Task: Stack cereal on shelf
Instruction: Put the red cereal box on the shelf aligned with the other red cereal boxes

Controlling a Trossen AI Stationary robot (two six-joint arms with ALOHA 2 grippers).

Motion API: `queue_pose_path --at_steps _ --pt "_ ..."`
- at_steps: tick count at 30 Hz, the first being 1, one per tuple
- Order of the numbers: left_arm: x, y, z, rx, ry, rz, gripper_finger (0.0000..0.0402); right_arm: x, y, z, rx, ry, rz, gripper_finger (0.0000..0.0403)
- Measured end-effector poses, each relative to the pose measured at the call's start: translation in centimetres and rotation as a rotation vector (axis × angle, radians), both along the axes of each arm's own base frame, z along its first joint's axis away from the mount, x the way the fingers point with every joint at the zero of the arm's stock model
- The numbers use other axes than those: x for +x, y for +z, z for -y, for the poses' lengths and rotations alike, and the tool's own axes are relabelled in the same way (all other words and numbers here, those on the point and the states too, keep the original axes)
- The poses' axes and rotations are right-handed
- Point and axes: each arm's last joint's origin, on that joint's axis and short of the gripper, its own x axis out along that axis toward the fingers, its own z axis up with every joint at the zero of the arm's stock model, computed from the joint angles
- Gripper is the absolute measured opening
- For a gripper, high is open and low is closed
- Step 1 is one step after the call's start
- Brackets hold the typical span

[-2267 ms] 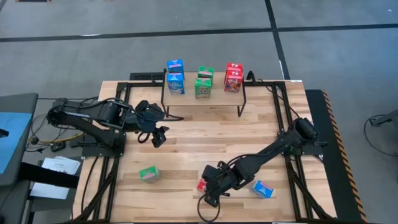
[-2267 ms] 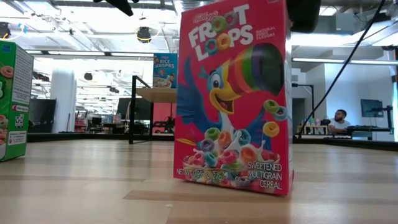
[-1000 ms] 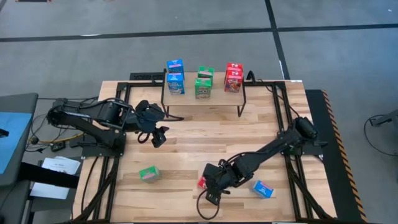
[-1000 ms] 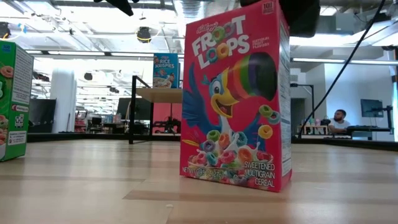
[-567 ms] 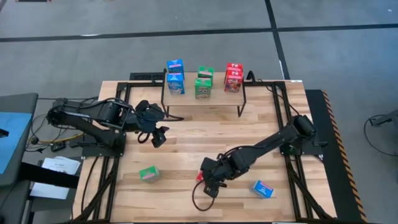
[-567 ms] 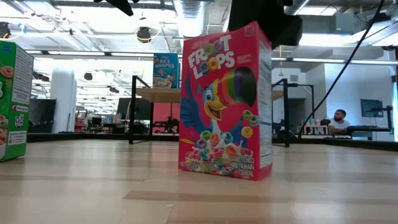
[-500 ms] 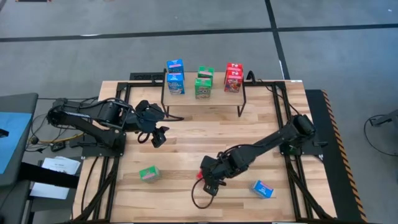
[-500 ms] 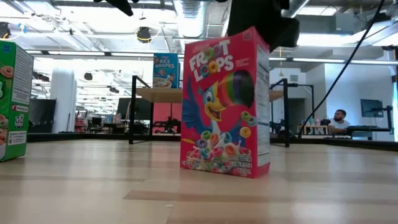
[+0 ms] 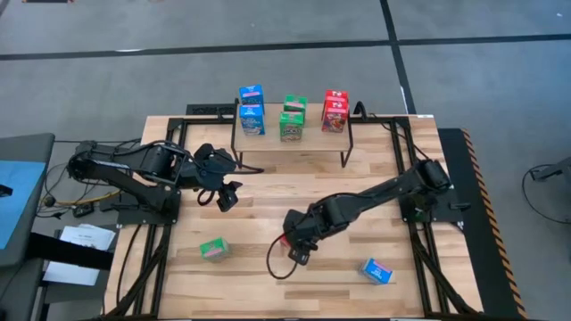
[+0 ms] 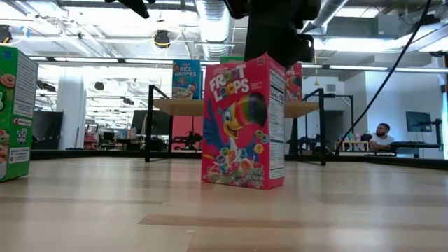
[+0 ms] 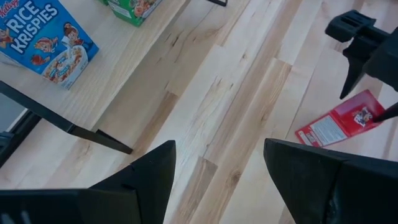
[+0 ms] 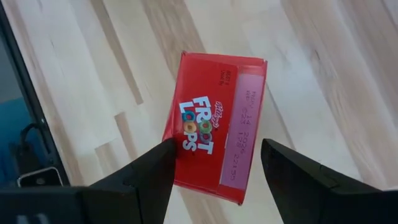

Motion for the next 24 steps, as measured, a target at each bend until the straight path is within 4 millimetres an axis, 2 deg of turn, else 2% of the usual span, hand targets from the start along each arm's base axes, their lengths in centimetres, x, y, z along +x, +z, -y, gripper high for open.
queue_pose_path --at_steps 10,24 --pt "0.0 0.0 0.0 -0.002 -0.002 0.0 0.0234 0.4 1.6 -0.1 -0.027 0.065 0.024 0.026" --pt "0.0 0.0 0.0 -0.003 0.0 0.001 0.0234 0.4 1.6 0.4 -0.033 0.049 0.006 0.0261"
